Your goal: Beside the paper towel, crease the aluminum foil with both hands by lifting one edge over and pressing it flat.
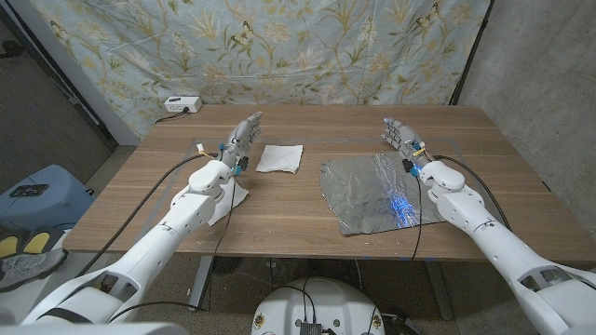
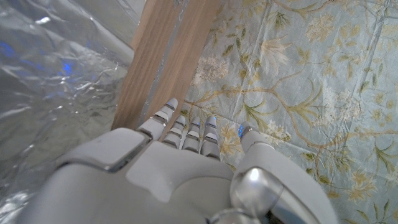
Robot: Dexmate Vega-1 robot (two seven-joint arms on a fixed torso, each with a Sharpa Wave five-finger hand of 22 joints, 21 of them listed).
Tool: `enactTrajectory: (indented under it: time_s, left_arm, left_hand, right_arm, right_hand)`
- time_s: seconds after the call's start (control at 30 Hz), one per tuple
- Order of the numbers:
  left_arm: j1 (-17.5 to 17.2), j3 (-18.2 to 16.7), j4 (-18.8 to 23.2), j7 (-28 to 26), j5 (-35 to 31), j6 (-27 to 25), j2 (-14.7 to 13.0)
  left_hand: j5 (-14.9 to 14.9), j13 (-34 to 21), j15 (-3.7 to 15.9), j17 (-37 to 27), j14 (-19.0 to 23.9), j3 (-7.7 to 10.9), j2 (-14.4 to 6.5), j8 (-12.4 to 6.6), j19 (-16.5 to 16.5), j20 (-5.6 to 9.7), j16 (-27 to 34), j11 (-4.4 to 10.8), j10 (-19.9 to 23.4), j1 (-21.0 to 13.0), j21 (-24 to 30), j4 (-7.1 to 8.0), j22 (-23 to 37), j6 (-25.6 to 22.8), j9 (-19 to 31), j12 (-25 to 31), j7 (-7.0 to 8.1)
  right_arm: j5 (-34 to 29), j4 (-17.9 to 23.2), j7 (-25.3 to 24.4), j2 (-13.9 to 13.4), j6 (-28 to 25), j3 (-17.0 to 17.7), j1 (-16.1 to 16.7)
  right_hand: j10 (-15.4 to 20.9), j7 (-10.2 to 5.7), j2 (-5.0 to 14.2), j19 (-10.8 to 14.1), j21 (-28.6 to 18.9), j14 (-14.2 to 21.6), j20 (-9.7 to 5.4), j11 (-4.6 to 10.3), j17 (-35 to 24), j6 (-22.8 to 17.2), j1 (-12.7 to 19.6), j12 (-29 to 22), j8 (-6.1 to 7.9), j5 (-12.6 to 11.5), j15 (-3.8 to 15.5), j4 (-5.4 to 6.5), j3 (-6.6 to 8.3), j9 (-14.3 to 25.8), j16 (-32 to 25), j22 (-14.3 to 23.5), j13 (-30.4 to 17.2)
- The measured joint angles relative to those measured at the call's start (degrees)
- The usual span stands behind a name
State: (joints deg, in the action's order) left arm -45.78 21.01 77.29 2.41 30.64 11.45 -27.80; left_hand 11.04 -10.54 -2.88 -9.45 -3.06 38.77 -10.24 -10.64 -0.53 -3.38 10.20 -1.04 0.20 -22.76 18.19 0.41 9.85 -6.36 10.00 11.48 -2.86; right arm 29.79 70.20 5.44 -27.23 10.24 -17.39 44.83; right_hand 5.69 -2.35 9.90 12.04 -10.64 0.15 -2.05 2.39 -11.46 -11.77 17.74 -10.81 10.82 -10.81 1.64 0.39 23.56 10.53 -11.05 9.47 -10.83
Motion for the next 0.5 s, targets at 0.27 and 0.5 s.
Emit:
enactTrajectory:
  time_s: [0.27, 0.5]
  left_arm:
    - [3.02, 2.79, -0.64, 1.14, -2.79, -0.36, -1.86]
    - [5.50, 5.13, -1.37, 3.31, -4.14, -0.48, -2.99]
  left_hand:
    - [0.88, 0.00, 0.21, 0.12, 0.21, 0.92, 0.50, 0.00, -0.31, 0.31, 0.00, 0.56, 0.56, -2.37, -0.88, -3.60, 0.00, -0.52, 0.00, 0.00, 0.51]
    - [1.33, 0.00, 0.21, 0.12, 0.21, 1.07, 0.94, 0.00, -0.61, 0.61, 0.00, 0.63, 0.63, -3.69, -1.33, -5.24, 0.00, -0.82, 0.00, 0.00, 0.81]
  right_arm:
    - [-0.94, -0.50, -0.83, 0.29, 0.00, -0.15, -0.88]
    - [-1.62, -0.71, -1.52, 0.37, 0.02, -0.31, -1.46]
  right_hand:
    - [-0.21, 0.00, 0.23, -0.14, 0.00, -0.13, -0.13, 0.21, 0.00, 0.00, 0.22, 0.00, 0.00, 0.00, 0.12, -0.16, 0.16, 0.00, 0.00, 0.00, 0.00]
    - [-0.42, 0.00, 0.22, -0.23, 0.00, -0.32, -0.21, -0.01, 0.00, 0.00, 0.22, 0.00, 0.00, 0.24, 0.30, -0.17, 0.18, 0.00, 0.00, 0.00, 0.00]
